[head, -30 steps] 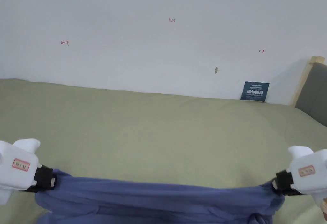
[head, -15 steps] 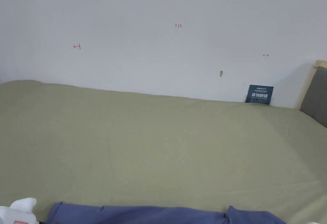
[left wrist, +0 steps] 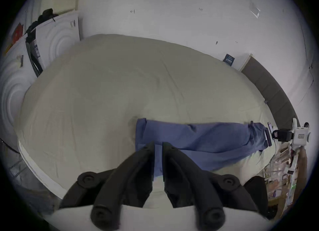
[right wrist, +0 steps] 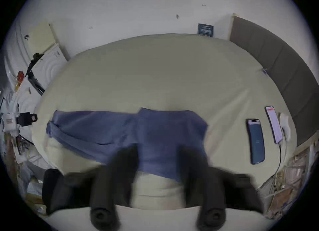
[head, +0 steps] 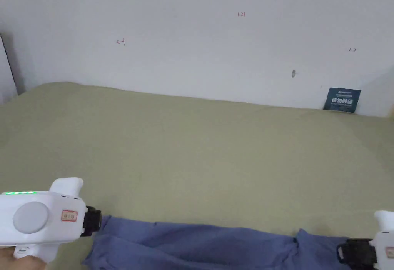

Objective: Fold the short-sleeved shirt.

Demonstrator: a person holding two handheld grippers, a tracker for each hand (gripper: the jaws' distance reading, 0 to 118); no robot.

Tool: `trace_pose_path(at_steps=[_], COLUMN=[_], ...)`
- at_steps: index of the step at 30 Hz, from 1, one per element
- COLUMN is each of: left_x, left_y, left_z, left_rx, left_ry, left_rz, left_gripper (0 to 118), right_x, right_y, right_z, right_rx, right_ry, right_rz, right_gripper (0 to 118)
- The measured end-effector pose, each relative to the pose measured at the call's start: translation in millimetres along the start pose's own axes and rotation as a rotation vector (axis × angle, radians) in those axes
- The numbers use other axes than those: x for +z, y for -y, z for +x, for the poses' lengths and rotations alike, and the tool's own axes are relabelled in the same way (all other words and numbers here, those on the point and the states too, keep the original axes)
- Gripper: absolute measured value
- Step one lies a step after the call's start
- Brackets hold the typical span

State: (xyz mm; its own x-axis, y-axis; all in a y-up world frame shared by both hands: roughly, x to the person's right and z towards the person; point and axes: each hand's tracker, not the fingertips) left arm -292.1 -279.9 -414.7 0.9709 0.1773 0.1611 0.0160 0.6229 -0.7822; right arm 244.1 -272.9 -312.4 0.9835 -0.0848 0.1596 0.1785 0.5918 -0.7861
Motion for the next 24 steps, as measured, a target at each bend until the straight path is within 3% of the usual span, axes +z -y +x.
trace_pose_path(at_steps=[1, 2, 7, 9, 12, 13, 14, 16, 18, 20, 24], left_x=[0.3, -0.9, -15.4, -20.9, -35.3, -40.5, -45.0, -53.5, -66.4, -73.6, -99.3], left_y=[3.4, 5.7, 19.8, 20.2, 13.8, 11.1, 7.7, 3.0, 2.5, 0.8, 22.2], left_z=[3.7, 6.2, 1.9, -7.4, -33.0, -45.5, -56.6, -71.3, -86.3, -101.6, -105.1], left_rx=[-0.002, -0.018, -0.03, -0.013, 0.03, 0.065, 0.111, 0.202, 0.245, 0.299, 0.532], left_ry=[0.004, 0.0, 0.009, 0.033, 0.131, 0.18, 0.24, 0.318, 0.3, 0.394, 0.6], left_rz=[0.005, 0.006, -0.026, -0.032, -0.032, -0.038, -0.069, -0.096, -0.086, -0.075, -0.202], left_gripper=[11, 2, 0, 0, 0, 11, 37, 116, 118, 118, 118], right_x=[-4.0, -7.9, -23.1, -38.3, -41.8, -43.0, -43.2, -36.5, -36.3, -37.3, -39.0], right_y=[2.1, 5.5, 20.0, 20.2, 20.7, 20.7, 20.8, 22.9, 23.1, 22.8, 24.1], right_z=[-11.1, -20.3, -37.0, -26.7, -26.7, -26.7, -26.1, -27.4, -25.4, -21.7, -18.6], right_rx=[0.03, 0.041, -0.003, -0.005, 0.0, 0.002, 0.004, 0.013, 0.018, 0.019, 0.008], right_ry=[0.011, 0.028, -0.007, -0.003, -0.01, -0.011, -0.014, -0.021, -0.03, -0.034, -0.048], right_rz=[0.005, 0.009, -0.004, -0.01, -0.018, -0.022, -0.023, -0.015, -0.007, -0.005, -0.007], right_gripper=[10, 0, 0, 0, 0, 0, 0, 0, 0, 0, 0])
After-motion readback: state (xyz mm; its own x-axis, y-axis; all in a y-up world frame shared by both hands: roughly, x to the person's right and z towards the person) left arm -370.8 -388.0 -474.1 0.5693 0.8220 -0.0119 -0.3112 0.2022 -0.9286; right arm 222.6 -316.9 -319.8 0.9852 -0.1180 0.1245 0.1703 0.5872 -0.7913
